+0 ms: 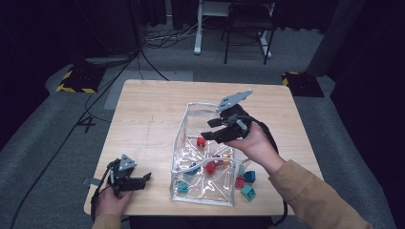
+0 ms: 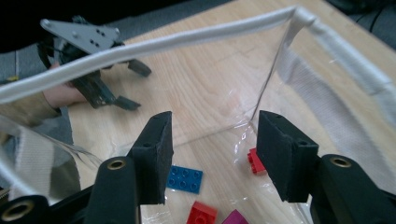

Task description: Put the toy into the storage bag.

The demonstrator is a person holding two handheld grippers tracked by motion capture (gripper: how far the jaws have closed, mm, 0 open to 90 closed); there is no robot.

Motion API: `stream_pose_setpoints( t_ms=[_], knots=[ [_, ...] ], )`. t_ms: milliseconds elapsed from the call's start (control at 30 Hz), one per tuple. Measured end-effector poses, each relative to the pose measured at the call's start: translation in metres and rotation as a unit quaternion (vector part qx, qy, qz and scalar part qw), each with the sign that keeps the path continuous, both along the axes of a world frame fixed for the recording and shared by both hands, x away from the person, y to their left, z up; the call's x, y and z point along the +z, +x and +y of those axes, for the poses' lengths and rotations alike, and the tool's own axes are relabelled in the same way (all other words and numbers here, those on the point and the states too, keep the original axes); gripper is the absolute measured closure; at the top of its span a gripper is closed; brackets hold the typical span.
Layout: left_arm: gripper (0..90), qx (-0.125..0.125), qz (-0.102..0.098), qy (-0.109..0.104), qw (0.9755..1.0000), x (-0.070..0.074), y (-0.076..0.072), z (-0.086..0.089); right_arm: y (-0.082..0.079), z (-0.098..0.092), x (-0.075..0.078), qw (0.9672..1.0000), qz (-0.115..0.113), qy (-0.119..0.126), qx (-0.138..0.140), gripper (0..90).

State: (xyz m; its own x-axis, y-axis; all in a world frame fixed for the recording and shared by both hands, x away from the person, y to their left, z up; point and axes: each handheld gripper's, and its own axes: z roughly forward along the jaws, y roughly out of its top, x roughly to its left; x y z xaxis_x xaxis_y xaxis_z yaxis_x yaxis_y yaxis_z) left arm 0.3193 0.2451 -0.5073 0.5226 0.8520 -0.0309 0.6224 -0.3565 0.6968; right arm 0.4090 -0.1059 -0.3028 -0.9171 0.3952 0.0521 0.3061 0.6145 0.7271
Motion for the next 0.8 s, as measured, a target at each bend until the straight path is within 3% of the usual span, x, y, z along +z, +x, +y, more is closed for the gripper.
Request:
stream_pose_setpoints(
  t_ms=[200,500,533,767,800],
  knots=[
    [18.4,0.000,0.000,0.000,1.0000,0.000,0.000,0.000,-0.015,-0.026,0.016,0.9991,-0.023,0.033,-0.011,46.5],
    [18.4,0.000,0.000,0.000,1.0000,0.000,0.000,0.000,-0.032,-0.068,0.020,0.9965,-0.041,0.061,-0.038,46.5],
    [18.4,0.000,-0.001,0.001,1.0000,0.000,0.000,0.000,-0.035,-0.081,0.021,0.9955,-0.046,0.067,-0.048,46.7],
    [18.4,-0.001,-0.001,0.001,1.0000,0.000,0.000,0.000,-0.042,-0.109,0.021,0.9933,-0.052,0.073,-0.073,46.6],
    [18.4,-0.001,-0.001,0.001,1.0000,0.000,0.000,0.000,-0.045,-0.120,0.019,0.9925,-0.052,0.073,-0.083,46.6]
  ],
)
